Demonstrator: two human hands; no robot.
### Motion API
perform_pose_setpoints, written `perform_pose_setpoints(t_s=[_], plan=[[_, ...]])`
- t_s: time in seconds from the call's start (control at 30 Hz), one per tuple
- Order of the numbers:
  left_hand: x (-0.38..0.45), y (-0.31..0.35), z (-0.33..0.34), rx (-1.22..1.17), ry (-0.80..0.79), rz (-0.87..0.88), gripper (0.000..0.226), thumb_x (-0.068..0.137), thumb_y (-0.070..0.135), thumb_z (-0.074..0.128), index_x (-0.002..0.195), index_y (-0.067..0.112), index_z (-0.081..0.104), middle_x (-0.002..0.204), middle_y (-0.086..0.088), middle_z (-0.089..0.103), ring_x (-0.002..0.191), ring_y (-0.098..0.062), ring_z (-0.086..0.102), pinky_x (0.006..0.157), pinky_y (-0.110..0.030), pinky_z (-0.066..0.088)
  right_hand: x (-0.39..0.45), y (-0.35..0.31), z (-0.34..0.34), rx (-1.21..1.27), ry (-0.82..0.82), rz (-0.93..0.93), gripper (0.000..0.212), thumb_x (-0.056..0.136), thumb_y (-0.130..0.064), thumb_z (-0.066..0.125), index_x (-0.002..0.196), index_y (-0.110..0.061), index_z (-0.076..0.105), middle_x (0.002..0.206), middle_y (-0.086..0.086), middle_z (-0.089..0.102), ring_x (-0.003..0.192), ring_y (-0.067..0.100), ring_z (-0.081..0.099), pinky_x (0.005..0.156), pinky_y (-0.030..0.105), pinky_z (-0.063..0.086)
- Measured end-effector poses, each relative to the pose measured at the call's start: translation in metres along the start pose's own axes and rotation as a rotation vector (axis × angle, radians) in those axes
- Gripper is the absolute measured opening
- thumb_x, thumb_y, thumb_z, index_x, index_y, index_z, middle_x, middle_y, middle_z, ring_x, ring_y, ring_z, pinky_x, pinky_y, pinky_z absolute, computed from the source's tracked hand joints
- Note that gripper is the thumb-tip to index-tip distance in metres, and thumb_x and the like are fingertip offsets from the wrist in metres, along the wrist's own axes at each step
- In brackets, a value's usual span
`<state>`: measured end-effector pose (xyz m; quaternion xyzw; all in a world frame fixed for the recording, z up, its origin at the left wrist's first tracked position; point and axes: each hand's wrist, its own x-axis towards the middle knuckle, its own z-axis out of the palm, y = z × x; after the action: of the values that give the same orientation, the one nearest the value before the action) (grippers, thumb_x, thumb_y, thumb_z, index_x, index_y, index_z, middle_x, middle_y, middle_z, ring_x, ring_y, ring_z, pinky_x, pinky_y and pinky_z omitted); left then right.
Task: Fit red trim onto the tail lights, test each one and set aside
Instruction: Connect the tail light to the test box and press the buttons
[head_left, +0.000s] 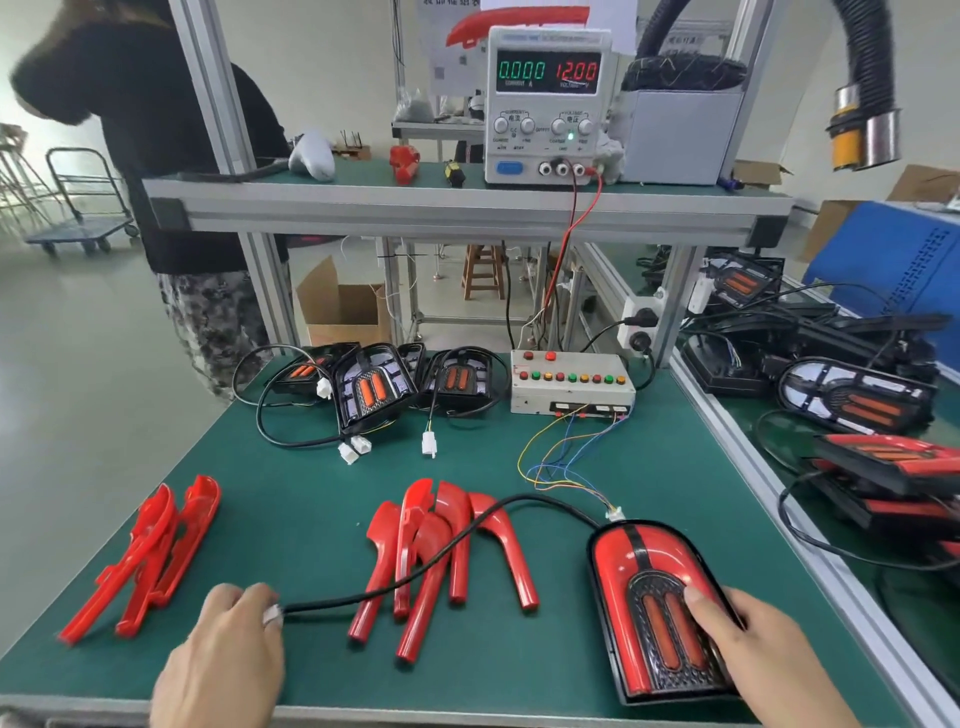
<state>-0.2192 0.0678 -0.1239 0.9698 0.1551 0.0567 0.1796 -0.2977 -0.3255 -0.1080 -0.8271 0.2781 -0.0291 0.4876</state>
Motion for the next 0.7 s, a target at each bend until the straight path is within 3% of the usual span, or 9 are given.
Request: perform_pose_setpoints(t_s=[0.13,0.2,0.27,0.37,0.4,0.47,0.53,0.63,0.7], plan=[[-0.004,0.005,-0.009,-0.169,0.135,0.085,0.019,0.085,0.011,0.077,0.099,0.023,0.074,0.104,-0.006,0.065,0.085,-0.041,0.067,0.074,-0.045,0.051,-0.003,-0.007,-0.004,-0.082,-0.036,0.011,0.035,0.095,-0.057,0.054,0.103,-0.028,0.072,0.083,-0.015,0.076,0.073,-0.007,0.067,0.061,0.014,0.043],[-0.008,0.012,-0.018,-0.245,0.194,0.241,0.029,0.077,0.005,0.084,0.097,0.024,0.075,0.091,0.0,0.066,0.076,-0.023,0.065,0.067,-0.04,0.05,-0.006,-0.011,-0.003,-0.12,-0.034,0.003,0.042,0.092,-0.062,0.051,0.107,-0.028,0.07,0.088,-0.016,0.075,0.076,-0.008,0.067,0.064,0.014,0.044],[-0.012,0.029,-0.029,-0.374,0.239,0.399,0.029,0.074,0.008,0.087,0.095,0.023,0.073,0.083,0.009,0.066,0.076,-0.01,0.059,0.065,-0.031,0.047,-0.007,-0.012,-0.001,-0.216,0.011,0.001,0.056,0.092,-0.064,0.05,0.125,-0.022,0.065,0.113,-0.008,0.074,0.1,0.004,0.069,0.081,0.021,0.05],[-0.02,0.066,-0.04,-0.65,0.242,0.607,0.016,0.083,0.027,0.082,0.085,0.03,0.067,0.085,0.012,0.067,0.073,-0.005,0.063,0.068,-0.015,0.048,-0.01,-0.017,0.0,-0.353,0.193,-0.079,0.064,0.093,-0.055,0.058,0.147,-0.021,0.051,0.146,0.003,0.053,0.137,0.023,0.047,0.113,0.04,0.038],[-0.024,0.08,-0.042,-0.721,0.21,0.672,0.012,0.083,0.032,0.079,0.085,0.031,0.067,0.085,0.012,0.067,0.072,-0.007,0.065,0.067,-0.018,0.05,-0.013,-0.021,0.001,-0.294,0.243,-0.197,0.055,0.093,-0.048,0.063,0.143,-0.027,0.054,0.143,-0.004,0.053,0.137,0.02,0.046,0.114,0.038,0.036],[-0.035,0.108,-0.042,-0.831,0.102,0.763,0.011,0.083,0.041,0.073,0.086,0.031,0.069,0.083,0.012,0.066,0.071,-0.011,0.064,0.062,-0.026,0.052,-0.02,-0.032,0.006,-0.158,0.264,-0.493,0.041,0.092,-0.035,0.071,0.132,-0.038,0.061,0.135,-0.025,0.054,0.133,0.004,0.047,0.11,0.02,0.033],[-0.047,0.135,-0.034,-0.914,-0.028,0.81,0.015,0.084,0.046,0.072,0.085,0.031,0.069,0.078,0.014,0.064,0.065,-0.009,0.061,0.058,-0.024,0.049,-0.023,-0.044,0.016,-0.133,0.168,-0.713,0.046,0.093,-0.031,0.072,0.137,-0.037,0.06,0.139,-0.029,0.051,0.136,-0.002,0.045,0.108,0.008,0.029],[-0.062,0.168,-0.02,-0.985,-0.224,0.78,0.023,0.079,0.052,0.074,0.083,0.03,0.069,0.069,0.014,0.064,0.058,-0.006,0.058,0.056,-0.028,0.05,-0.019,-0.059,0.028,-0.125,0.022,-0.927,0.05,0.093,-0.038,0.066,0.142,-0.036,0.056,0.144,-0.023,0.053,0.138,0.004,0.046,0.112,0.02,0.035],[-0.065,0.184,-0.011,-1.03,-0.362,0.719,0.024,0.076,0.054,0.073,0.083,0.031,0.069,0.063,0.013,0.062,0.052,-0.005,0.052,0.051,-0.027,0.045,-0.014,-0.066,0.03,-0.059,0.005,-0.896,0.038,0.095,-0.044,0.06,0.133,-0.045,0.06,0.131,-0.032,0.059,0.126,0.001,0.054,0.103,0.026,0.045]])
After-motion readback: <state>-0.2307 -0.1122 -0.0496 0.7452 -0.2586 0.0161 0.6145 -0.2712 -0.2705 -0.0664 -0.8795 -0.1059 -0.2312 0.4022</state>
